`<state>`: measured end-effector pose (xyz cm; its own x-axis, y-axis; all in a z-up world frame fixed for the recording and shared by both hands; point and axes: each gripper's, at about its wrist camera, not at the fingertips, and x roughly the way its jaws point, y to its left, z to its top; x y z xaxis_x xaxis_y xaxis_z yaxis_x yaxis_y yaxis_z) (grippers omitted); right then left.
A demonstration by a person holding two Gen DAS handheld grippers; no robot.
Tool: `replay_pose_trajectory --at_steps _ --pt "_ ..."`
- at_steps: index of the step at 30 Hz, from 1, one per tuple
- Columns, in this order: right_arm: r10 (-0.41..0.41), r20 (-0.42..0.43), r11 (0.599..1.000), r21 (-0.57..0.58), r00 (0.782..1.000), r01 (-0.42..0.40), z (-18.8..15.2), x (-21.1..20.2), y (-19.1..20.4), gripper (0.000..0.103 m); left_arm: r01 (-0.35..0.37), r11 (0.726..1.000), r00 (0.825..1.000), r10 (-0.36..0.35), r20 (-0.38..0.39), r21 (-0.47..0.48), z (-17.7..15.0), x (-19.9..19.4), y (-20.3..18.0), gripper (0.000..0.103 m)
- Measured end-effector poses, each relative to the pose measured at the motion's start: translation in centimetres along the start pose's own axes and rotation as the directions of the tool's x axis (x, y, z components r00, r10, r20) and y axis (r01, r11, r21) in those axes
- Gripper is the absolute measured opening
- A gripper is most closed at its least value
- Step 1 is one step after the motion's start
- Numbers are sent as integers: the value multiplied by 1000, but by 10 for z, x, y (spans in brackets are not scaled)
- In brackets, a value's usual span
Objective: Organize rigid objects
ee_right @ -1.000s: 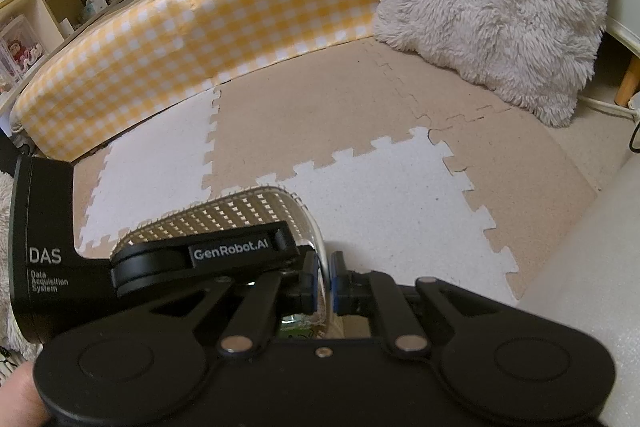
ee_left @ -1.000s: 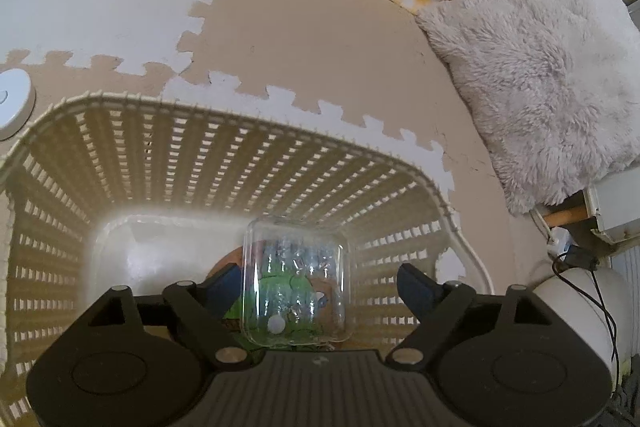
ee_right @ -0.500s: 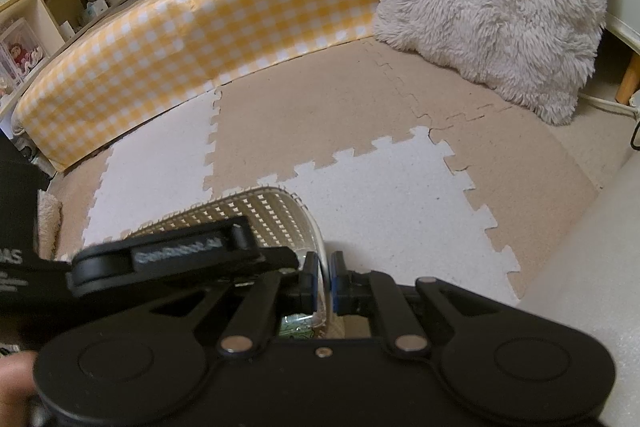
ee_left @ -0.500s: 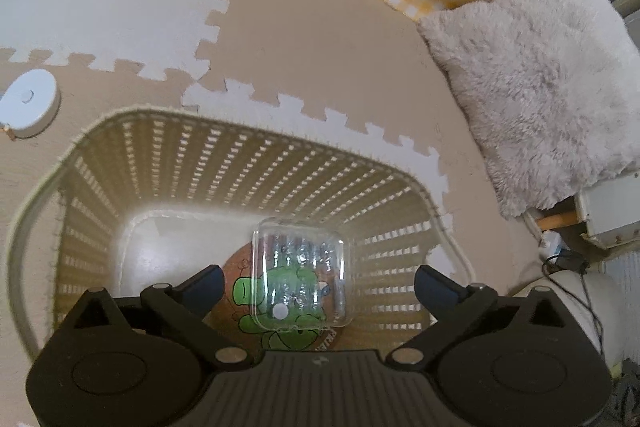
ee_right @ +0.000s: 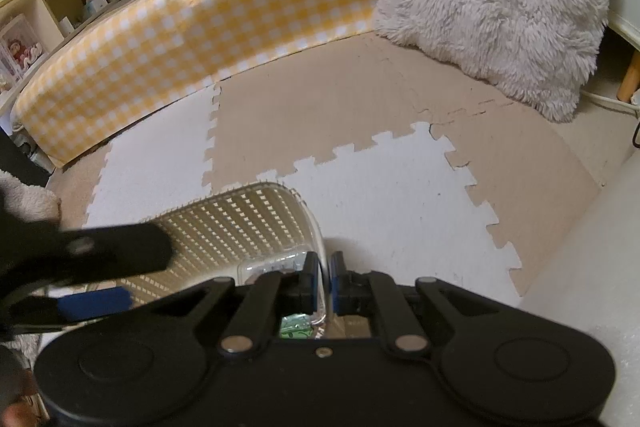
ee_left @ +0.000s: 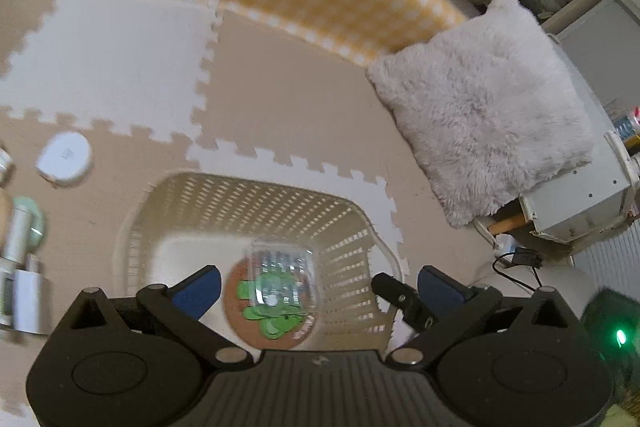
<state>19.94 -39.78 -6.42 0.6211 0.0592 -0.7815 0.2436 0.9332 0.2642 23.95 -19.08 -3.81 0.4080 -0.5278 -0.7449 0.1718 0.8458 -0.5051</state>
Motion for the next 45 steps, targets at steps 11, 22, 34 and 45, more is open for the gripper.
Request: replay_pose_trajectory --at_steps 11,22,34,45 --pt "-4 1 1000 -5 1000 4 -1 0 0 7 -147 983 977 126 175 111 -13 -66 34 103" --pt "-11 -1 1000 -14 1000 11 0 0 1 7 -312 937 924 261 281 156 -50 -76 90 103" --pt "-18 -1 1000 -22 1000 18 0 0 3 7 -413 890 886 343 313 193 -81 -50 131 103" --pt "-22 -2 999 -28 1000 22 1 -1 3 7 -385 917 886 334 323 107 -96 -51 158 97"
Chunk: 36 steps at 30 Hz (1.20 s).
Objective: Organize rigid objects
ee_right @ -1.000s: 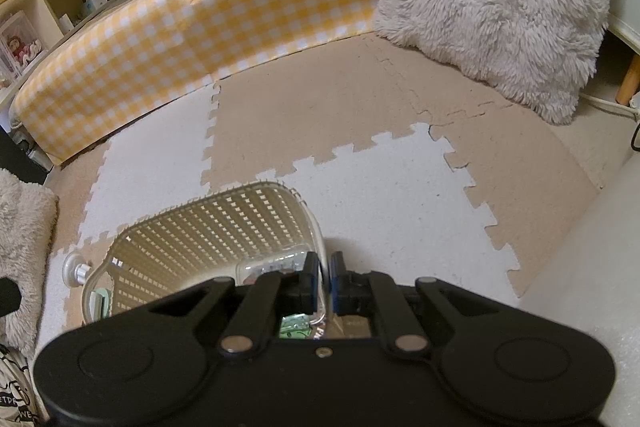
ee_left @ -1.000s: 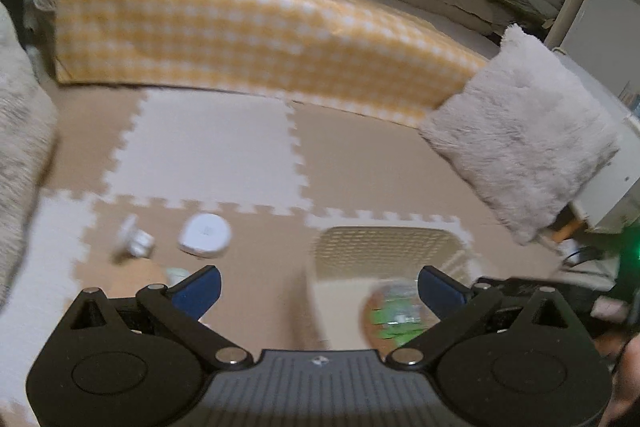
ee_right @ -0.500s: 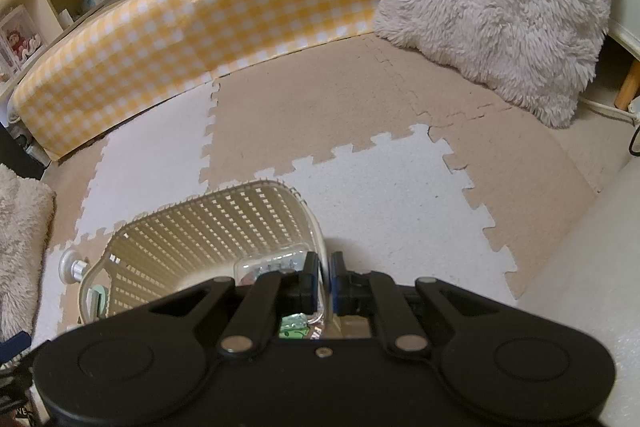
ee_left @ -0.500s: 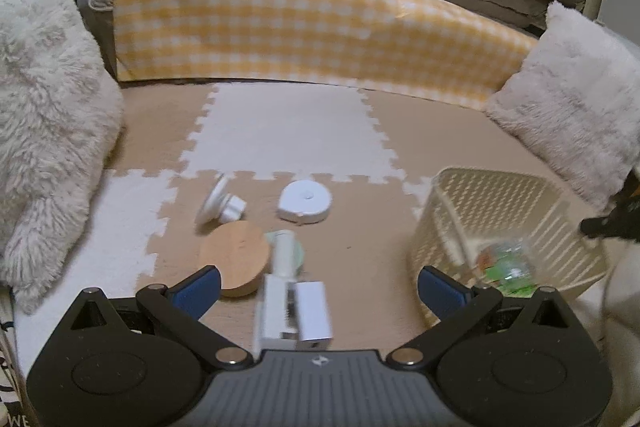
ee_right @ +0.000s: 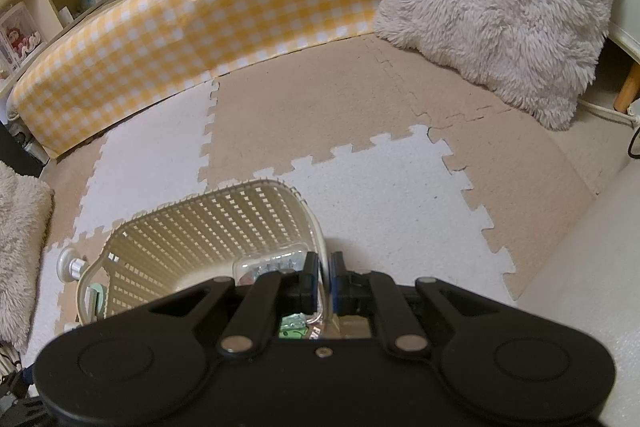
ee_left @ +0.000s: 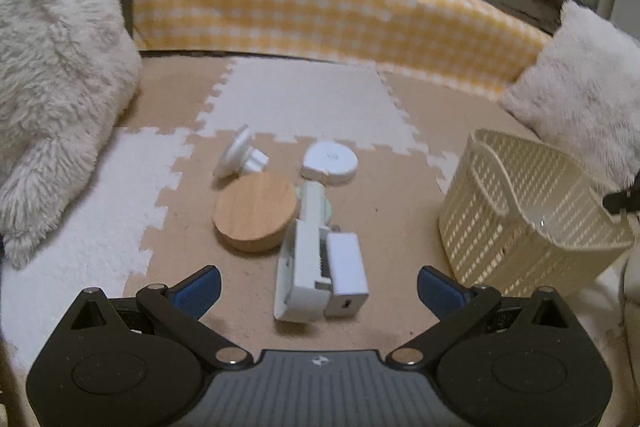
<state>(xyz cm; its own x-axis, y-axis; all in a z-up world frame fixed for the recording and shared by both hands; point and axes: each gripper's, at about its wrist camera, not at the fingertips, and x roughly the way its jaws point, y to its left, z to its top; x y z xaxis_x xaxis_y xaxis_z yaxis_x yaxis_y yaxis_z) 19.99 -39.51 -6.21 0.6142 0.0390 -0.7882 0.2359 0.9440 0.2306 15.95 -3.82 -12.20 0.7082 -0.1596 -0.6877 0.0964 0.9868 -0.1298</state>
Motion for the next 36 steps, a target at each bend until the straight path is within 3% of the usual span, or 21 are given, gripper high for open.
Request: replay_pose_trajectory --at_steps 4,16,26,30,36 --pt "-2 0 1000 -2 1000 2 0 0 1 7 -15 1000 1000 15 0 -15 2 0 3 68" --pt "-4 0 1000 -6 1000 4 0 0 1 7 -23 999 1000 23 4 -42 5 10 12 30" --pt "-8 -4 1000 -11 1000 8 1 0 1 7 -28 1000 998 27 -62 -9 15 26 13 28" --pt "-8 -8 1000 -11 1000 8 0 1 2 7 -12 1000 998 10 -61 -21 15 27 14 19" --pt "-10 -9 1000 -13 1000 10 0 3 2 6 -1 998 998 -3 -58 -65 12 20 19 17"
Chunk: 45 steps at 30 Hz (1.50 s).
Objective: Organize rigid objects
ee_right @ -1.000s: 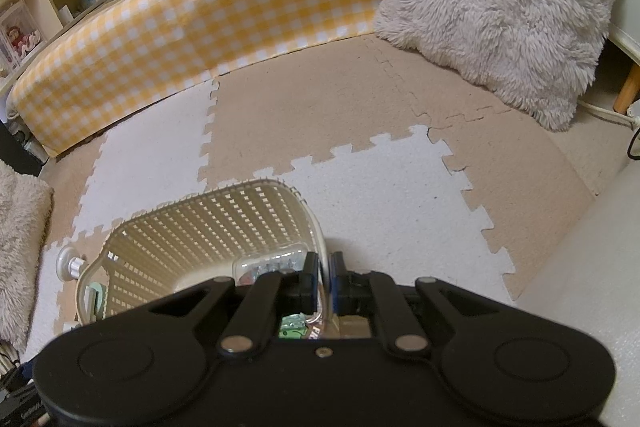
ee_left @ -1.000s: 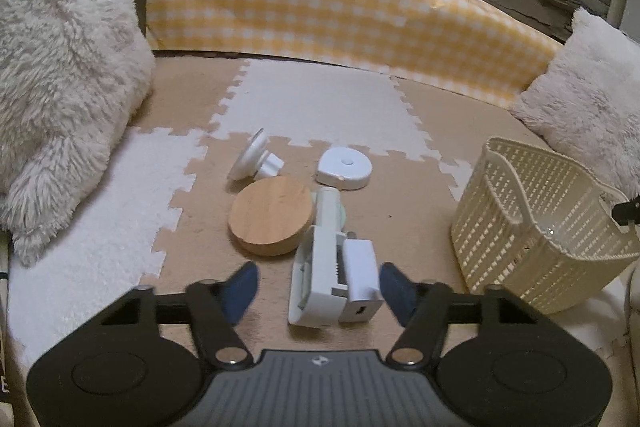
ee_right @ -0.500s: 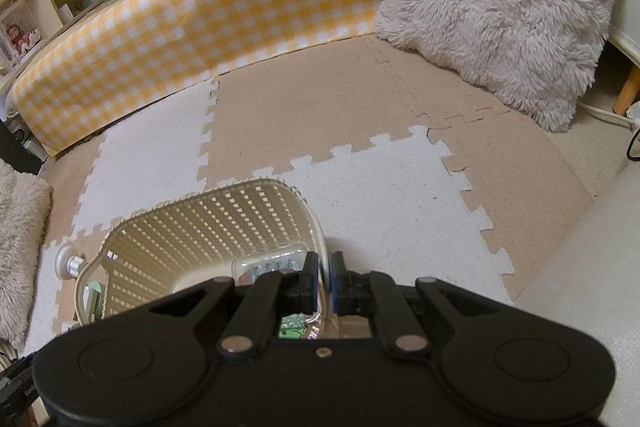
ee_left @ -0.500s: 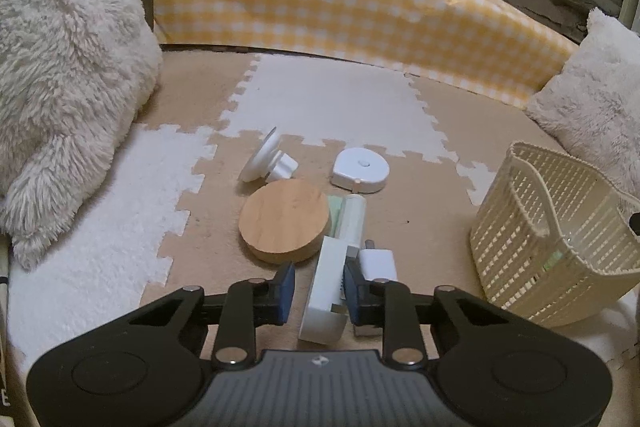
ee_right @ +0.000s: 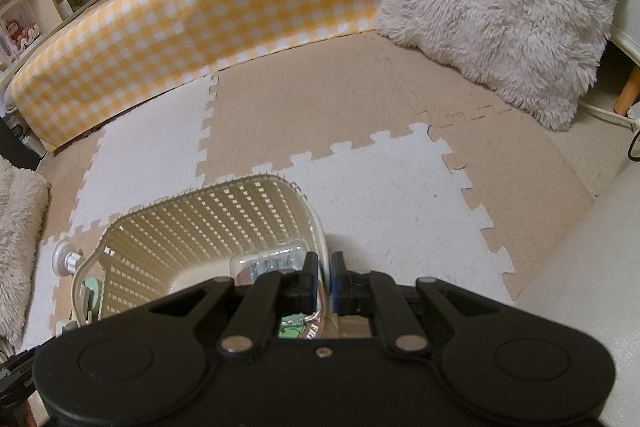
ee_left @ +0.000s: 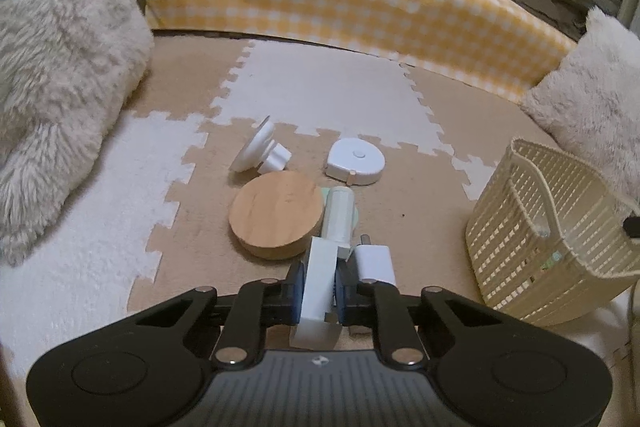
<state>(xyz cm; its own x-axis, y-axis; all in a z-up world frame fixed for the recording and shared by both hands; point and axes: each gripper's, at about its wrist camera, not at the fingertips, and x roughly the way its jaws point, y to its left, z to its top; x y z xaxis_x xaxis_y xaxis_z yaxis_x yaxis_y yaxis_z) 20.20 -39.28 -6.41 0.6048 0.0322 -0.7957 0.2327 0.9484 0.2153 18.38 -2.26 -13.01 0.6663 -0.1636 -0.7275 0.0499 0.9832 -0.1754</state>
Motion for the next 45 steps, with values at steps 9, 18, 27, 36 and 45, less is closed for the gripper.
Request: replay_pose_trajectory --at_steps 9,18,27,36,45 --pt "1 10 1000 3 1000 -1 -1 -1 0 6 86 982 996 -79 51 -166 4 -29 13 15" --pt "1 9 1000 2 1000 -1 -1 -1 0 6 117 967 993 -109 48 -225 4 -41 15 0" --pt "1 10 1000 2 1000 -1 -1 -1 0 6 -12 999 997 10 -72 -37 -9 -28 -3 50" --pt "1 9 1000 2 1000 -1 -1 -1 0 6 -71 997 990 74 -122 32 -16 -11 -1 61" --pt "0 9 1000 1 1000 0 -1 -2 0 6 -86 996 985 90 -150 28 -18 -5 3 62"
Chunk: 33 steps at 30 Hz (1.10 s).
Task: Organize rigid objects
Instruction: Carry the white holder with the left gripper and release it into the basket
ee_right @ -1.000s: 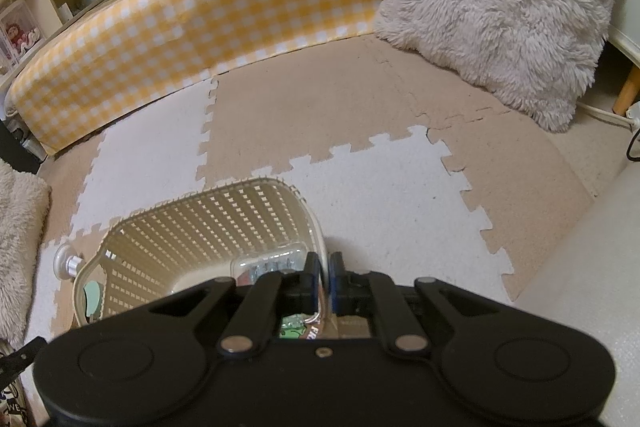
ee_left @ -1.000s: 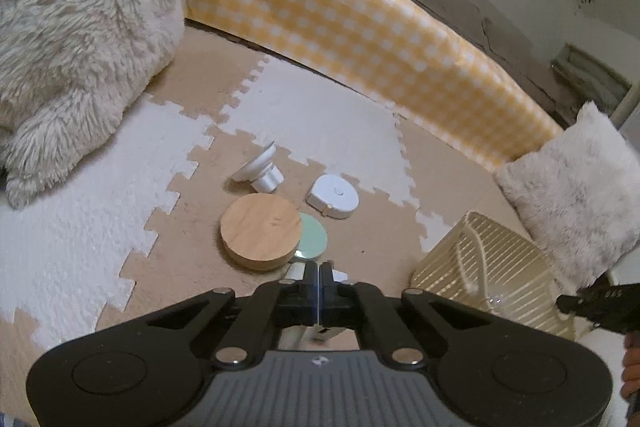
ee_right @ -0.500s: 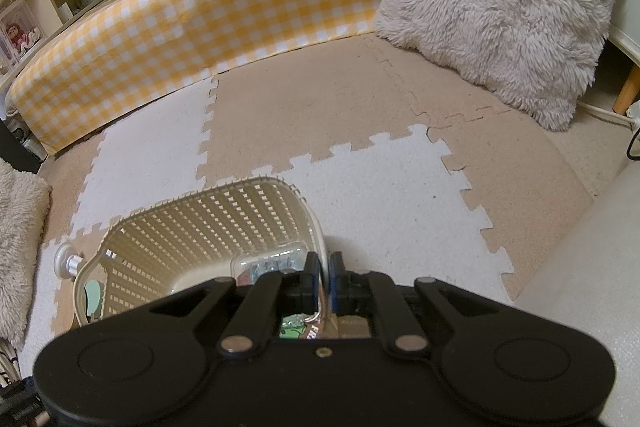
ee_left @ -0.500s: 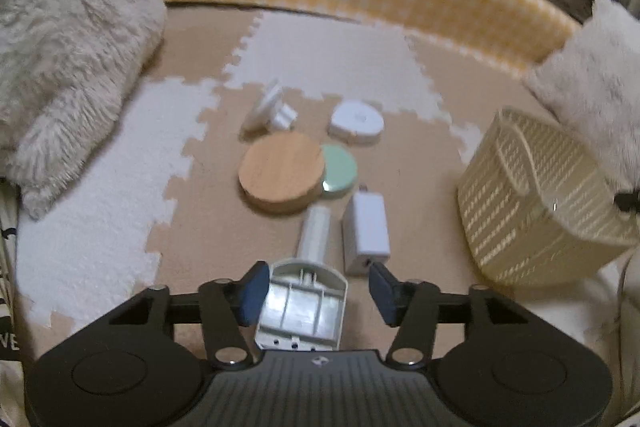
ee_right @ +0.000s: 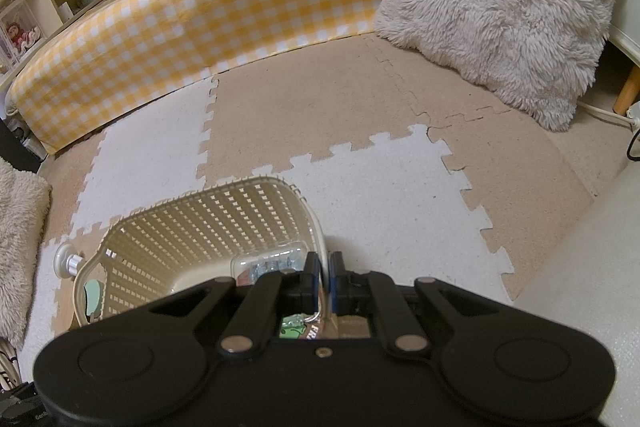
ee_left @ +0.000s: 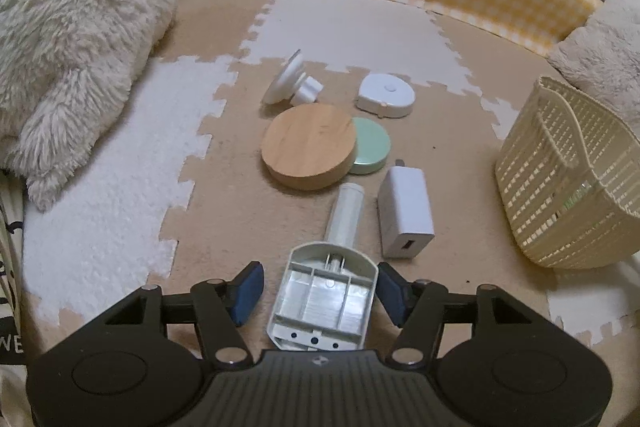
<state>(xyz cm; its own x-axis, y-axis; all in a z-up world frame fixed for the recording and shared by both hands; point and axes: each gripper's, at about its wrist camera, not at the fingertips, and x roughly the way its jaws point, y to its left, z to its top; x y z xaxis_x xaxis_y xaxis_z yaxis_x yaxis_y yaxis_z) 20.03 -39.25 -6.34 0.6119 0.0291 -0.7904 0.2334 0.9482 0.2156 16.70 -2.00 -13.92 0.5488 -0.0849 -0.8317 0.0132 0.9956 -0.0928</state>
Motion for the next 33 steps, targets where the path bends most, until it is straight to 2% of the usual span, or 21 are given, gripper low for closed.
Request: replay_pose_trajectory --at_steps 8,11,13,17,21,26,33 --pt "0 -2 1000 -1 1000 0 -1 0 1 6 27 1000 999 -27 -19 12 2 7 -1 62" --pt "-1 -3 1000 -2 1000 1 -1 0 0 6 21 999 1000 -20 -16 41 3 9 -4 59" --pt "-1 -5 1000 -3 1000 1 -1 0 1 6 22 999 1000 -22 -9 43 4 9 -4 51" --pt "-1 -7 1000 -3 1000 1 -2 0 1 6 29 999 1000 -29 -2 20 3 5 -2 50" --pt "-1 -9 1000 -3 1000 1 -1 1 1 6 31 999 998 -29 46 -35 5 -7 5 50" --pt "-1 -9 1000 -4 1000 1 -1 1 1 6 68 993 992 -57 112 -93 15 -28 9 49" --pt "0 -10 1000 -1 1000 0 -1 1 1 6 145 987 976 -130 177 -71 23 -51 -11 49"
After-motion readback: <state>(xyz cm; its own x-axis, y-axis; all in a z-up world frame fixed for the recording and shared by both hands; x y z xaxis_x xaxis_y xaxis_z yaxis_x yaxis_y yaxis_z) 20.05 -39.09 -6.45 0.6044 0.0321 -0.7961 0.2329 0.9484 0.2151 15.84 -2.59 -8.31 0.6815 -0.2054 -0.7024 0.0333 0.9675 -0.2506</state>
